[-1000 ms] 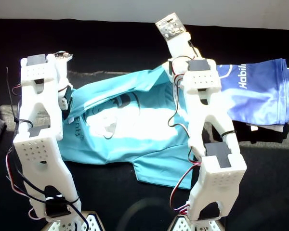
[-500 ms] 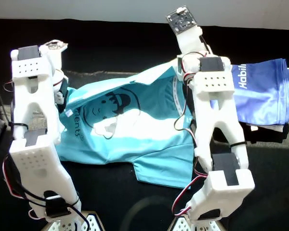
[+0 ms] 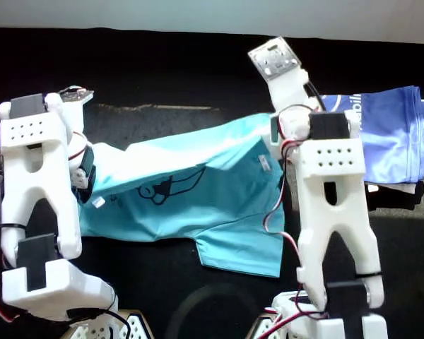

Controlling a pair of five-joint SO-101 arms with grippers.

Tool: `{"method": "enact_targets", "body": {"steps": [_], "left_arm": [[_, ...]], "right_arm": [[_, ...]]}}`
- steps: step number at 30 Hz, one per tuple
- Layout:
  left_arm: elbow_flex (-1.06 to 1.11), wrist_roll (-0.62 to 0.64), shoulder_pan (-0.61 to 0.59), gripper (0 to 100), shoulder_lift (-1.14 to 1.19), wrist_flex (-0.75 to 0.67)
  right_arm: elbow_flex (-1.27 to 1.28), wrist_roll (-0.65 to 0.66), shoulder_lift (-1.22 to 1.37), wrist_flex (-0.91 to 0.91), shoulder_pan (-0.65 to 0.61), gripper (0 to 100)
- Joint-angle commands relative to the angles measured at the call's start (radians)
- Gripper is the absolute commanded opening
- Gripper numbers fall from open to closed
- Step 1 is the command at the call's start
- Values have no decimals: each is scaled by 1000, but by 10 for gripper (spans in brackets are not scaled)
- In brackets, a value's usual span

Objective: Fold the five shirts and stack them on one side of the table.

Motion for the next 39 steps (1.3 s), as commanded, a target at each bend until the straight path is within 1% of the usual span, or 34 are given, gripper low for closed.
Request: {"method": "enact_targets", "body": {"steps": [1, 4, 7, 9, 13, 18, 21, 23, 25, 30, 35, 39], "left_arm": [[50, -54, -31, 13, -70, 11], [105, -78, -67, 13, -67, -3], [170, -91, -84, 13, -61, -68], [216, -91, -79, 13, -61, -103], [291, -89, -59, 13, -61, -153], [349, -86, -41, 13, -64, -158], [355, -86, -44, 13, -62, -160], [354, -86, -44, 13, -62, -160], [355, -86, -44, 13, -62, -190], [377, -84, -41, 13, -61, -230], [438, -87, -39, 16, -61, -232], [435, -86, -39, 36, -65, -232]], "right_arm": [[282, -9, -269, -67, 16, 6], [456, -9, -438, -77, 35, 6], [578, -5, -562, -50, 71, 6], [631, -3, -616, -16, 91, 6], [728, -2, -696, 21, 93, 6], [832, -2, -769, 22, 93, 6], [874, 5, -817, 50, 91, 6], [889, 43, -857, 102, 76, 6], [900, 63, -905, 147, 68, 6], [906, 106, -1015, 171, 70, 6], [909, 155, -1024, 217, 71, 6], [909, 149, -1024, 213, 67, 9]]}}
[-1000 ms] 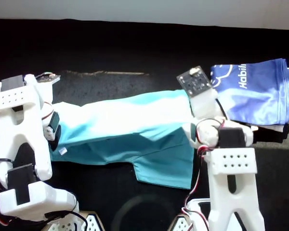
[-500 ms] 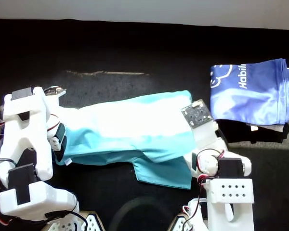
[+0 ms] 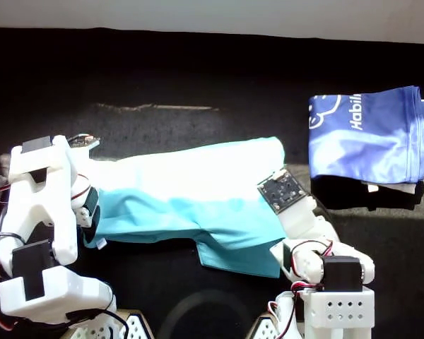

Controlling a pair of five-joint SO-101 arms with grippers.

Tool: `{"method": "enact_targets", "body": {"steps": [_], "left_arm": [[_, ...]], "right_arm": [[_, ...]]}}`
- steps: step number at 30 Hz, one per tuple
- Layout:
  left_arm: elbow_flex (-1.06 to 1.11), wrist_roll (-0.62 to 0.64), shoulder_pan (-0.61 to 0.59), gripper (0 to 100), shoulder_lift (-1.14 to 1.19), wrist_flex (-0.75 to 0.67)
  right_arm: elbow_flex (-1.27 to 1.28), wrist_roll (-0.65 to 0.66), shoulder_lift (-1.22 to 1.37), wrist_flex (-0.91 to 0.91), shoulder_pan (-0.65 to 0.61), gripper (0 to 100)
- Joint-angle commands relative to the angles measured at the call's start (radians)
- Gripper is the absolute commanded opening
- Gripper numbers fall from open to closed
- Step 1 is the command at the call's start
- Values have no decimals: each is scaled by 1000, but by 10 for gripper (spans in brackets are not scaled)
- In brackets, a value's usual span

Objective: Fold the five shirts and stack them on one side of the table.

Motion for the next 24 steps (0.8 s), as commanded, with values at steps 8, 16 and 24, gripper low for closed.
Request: {"method": "enact_targets", "body": {"steps": [8, 16, 24], "left_arm": [[-88, 0, -10, 177, -45, 35], [-460, 0, -84, 162, -36, 180], [-547, 140, 136, 10, 62, 37]], "right_arm": [[-15, 12, -19, 45, -7, 220], [-186, -34, -1, -30, -7, 186], [-302, -192, 469, -361, -53, 6]]}}
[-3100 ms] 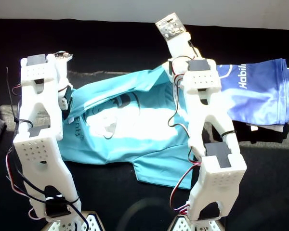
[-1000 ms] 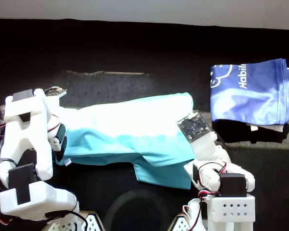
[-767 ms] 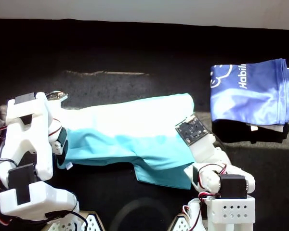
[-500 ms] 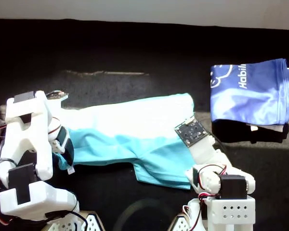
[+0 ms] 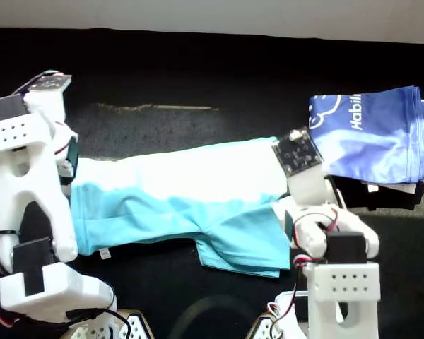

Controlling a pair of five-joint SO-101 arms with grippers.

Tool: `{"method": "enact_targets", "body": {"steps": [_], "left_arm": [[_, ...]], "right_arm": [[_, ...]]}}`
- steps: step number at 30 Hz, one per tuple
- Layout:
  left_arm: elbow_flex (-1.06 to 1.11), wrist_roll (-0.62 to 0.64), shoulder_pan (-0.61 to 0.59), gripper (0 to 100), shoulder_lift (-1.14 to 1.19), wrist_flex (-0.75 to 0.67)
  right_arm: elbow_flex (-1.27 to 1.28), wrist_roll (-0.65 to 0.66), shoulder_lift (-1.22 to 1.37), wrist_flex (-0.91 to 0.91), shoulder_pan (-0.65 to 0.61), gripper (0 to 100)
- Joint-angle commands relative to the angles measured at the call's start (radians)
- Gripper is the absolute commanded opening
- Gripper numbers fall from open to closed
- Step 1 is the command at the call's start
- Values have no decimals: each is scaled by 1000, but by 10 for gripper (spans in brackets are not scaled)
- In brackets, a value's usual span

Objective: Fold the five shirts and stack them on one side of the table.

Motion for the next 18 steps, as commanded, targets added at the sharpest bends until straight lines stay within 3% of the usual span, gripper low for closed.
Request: {"method": "enact_targets", "body": {"steps": [1, 8, 18], "left_arm": [[-42, 63, 131, 9, 70, -87], [-42, 158, 205, 9, 302, -207], [-81, 100, 28, 9, 401, -288]], "right_arm": [[-130, -54, 275, -108, -50, 7], [-329, -84, 730, -346, -125, 7], [-613, -84, 1276, -433, -51, 7]]}}
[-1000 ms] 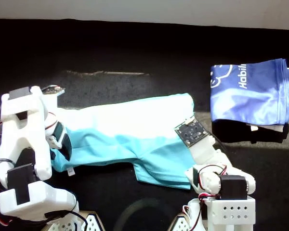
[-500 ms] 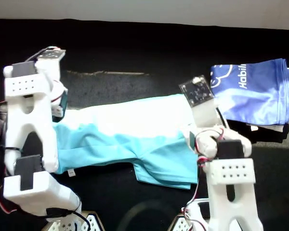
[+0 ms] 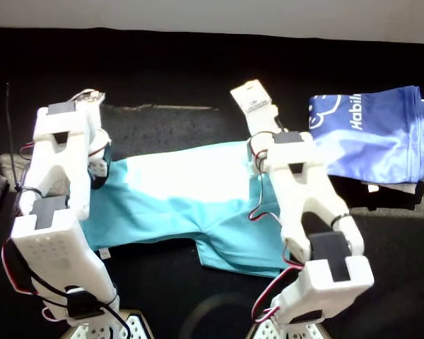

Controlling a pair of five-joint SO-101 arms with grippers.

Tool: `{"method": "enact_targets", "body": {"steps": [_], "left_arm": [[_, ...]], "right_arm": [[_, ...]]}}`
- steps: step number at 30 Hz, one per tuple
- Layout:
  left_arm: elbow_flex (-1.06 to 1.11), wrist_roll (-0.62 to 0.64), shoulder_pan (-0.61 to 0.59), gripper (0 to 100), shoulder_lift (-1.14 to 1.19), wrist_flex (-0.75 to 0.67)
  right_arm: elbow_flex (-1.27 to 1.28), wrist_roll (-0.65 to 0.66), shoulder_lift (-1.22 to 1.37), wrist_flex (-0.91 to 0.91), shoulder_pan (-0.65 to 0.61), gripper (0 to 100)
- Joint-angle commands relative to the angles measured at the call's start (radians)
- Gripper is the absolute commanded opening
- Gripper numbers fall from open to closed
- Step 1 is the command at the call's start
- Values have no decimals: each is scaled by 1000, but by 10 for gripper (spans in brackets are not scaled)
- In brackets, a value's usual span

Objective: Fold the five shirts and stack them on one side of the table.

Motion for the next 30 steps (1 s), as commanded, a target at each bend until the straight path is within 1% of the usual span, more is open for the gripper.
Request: {"method": "enact_targets", "body": {"steps": [1, 3, 6, 8, 12, 18, 22, 24, 27, 30], "left_arm": [[-77, -49, -59, 9, -5, -8], [-107, -58, -76, 9, -4, -15], [-156, -60, -68, 9, 39, -15], [-209, -58, -48, 9, 113, -15], [-384, -52, -33, 9, 280, 0], [-711, -52, -42, 9, 429, 157], [-891, -57, -44, 9, 513, 192], [-972, -54, -44, 9, 552, 218], [-1098, -52, -39, 9, 579, 318], [-1208, -52, -35, 9, 579, 425]], "right_arm": [[-137, -9, 125, -15, 56, 7], [-185, -9, 174, -12, 76, 7], [-220, -9, 203, -12, 82, 7], [-223, -9, 202, -12, 76, 7], [-232, -9, 200, 13, 64, 7], [-314, -9, 200, 97, 67, 7], [-392, -15, 200, 147, 65, 7], [-429, -64, 199, 179, 65, 7], [-479, -127, 199, 249, 65, 7], [-499, -129, 197, 278, 64, 7]]}}
